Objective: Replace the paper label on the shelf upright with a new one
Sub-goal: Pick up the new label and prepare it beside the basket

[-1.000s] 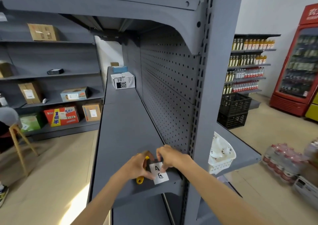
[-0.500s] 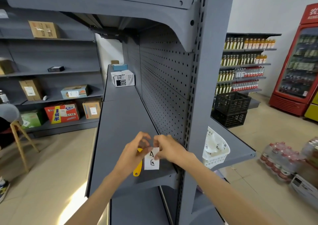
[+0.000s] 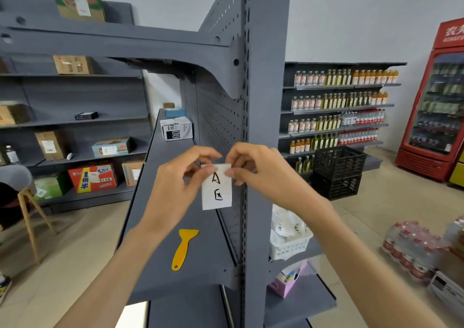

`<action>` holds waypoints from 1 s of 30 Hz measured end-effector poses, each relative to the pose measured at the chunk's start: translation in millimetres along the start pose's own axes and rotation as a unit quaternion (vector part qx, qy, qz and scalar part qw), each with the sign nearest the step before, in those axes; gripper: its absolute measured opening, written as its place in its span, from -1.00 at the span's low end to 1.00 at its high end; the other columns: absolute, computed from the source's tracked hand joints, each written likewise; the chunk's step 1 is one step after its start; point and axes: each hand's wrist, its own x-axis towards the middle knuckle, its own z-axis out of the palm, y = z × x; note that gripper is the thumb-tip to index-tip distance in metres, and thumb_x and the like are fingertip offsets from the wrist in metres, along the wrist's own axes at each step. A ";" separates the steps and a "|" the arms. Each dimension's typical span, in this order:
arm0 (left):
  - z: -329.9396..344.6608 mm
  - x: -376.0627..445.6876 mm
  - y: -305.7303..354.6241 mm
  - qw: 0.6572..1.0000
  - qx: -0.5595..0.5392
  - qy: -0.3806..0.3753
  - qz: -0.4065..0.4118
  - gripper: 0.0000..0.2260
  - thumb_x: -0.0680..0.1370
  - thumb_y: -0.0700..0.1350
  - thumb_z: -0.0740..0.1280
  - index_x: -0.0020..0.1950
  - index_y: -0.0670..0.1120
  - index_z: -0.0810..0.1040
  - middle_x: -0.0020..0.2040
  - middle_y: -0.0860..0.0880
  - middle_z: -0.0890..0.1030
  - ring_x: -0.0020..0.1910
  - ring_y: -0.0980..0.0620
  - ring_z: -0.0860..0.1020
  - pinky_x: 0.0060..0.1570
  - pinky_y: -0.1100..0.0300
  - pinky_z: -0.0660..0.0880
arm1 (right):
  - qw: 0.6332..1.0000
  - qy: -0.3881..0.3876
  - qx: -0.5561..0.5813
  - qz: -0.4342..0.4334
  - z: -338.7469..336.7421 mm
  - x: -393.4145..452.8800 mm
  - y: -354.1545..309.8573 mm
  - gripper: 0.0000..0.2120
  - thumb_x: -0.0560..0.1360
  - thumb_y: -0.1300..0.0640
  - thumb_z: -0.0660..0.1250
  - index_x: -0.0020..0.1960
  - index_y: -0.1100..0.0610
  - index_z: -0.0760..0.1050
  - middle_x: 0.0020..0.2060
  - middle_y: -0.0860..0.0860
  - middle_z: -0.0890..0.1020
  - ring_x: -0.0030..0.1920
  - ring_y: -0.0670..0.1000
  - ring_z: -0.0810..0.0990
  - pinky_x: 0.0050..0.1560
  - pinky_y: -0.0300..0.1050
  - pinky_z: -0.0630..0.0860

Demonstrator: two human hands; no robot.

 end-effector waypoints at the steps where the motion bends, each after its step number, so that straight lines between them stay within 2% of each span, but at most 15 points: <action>1: 4.4 3.4 7.0 1.000 0.008 0.001 0.005 -0.82 0.57 -0.22 0.38 0.11 0.02 0.61 -0.10 0.04 0.65 -0.10 0.05 0.65 -0.08 0.24 0.56 | 1.000 -0.005 0.004 -0.006 -10.6 -1.9 0.6 -0.96 0.57 0.16 0.41 -0.02 0.13 0.57 -0.24 0.03 0.74 -0.22 0.01 0.71 -0.05 -0.17 0.59; 3: 12.9 8.9 16.2 1.000 0.029 0.003 0.011 -0.81 0.57 -0.21 0.38 0.12 0.03 0.61 -0.08 0.03 0.66 -0.09 0.04 0.65 -0.09 0.19 0.58 | 1.000 -0.014 0.013 -0.010 -27.3 -4.4 4.0 -0.94 0.59 0.16 0.39 -0.02 0.15 0.59 -0.25 0.02 0.74 -0.23 0.01 0.71 -0.10 -0.25 0.57; 8: 35.1 18.5 32.9 0.998 0.059 0.016 0.012 -0.83 0.57 -0.19 0.38 0.12 0.01 0.62 -0.07 0.03 0.66 -0.08 0.06 0.64 -0.12 0.17 0.56 | 0.999 -0.040 0.008 -0.031 -58.6 -6.4 25.1 -0.90 0.61 0.12 0.34 -0.08 0.07 0.59 -0.21 -0.03 0.76 -0.22 -0.04 0.72 0.05 0.04 0.65; 16: 69.7 28.7 60.0 0.995 0.099 0.026 0.010 -0.88 0.56 -0.18 0.40 0.05 0.01 0.62 -0.08 0.12 0.68 -0.07 0.10 0.64 -0.17 0.30 0.54 | 0.994 -0.070 0.036 -0.076 -95.4 -6.6 50.7 -0.90 0.60 0.19 0.34 -0.07 0.15 0.61 -0.21 0.03 0.76 -0.22 0.01 0.73 0.05 -0.03 0.62; 19: 82.4 30.2 69.4 0.997 0.075 0.020 -0.009 -0.90 0.53 -0.11 0.44 0.01 0.04 0.61 -0.05 0.15 0.67 -0.08 0.07 0.66 -0.16 0.25 0.54 | 0.992 -0.067 0.065 -0.086 -102.1 -5.8 60.7 -0.90 0.58 0.22 0.35 -0.08 0.17 0.64 -0.23 0.06 0.76 -0.21 0.06 0.74 0.09 -0.01 0.62; 24: 99.5 32.0 75.6 0.997 0.063 0.018 -0.041 -0.89 0.51 -0.15 0.47 -0.01 -0.01 0.58 -0.08 0.12 0.67 -0.15 0.09 0.67 -0.13 0.14 0.58 | 0.990 -0.083 0.048 -0.106 -112.9 -3.0 77.4 -0.89 0.56 0.17 0.40 -0.11 0.12 0.68 -0.26 0.02 0.77 -0.19 0.06 0.74 0.09 0.05 0.63; 30: 112.8 30.5 79.6 0.994 0.091 -0.001 -0.059 -0.84 0.52 -0.12 0.47 -0.05 0.01 0.50 -0.16 0.04 0.65 -0.20 -0.06 0.64 -0.15 -0.09 0.56 | 0.986 -0.118 0.036 -0.112 -121.9 -3.9 88.6 -0.91 0.54 0.17 0.43 -0.09 0.13 0.71 -0.24 -0.01 0.78 -0.16 -0.06 0.75 0.09 -0.10 0.62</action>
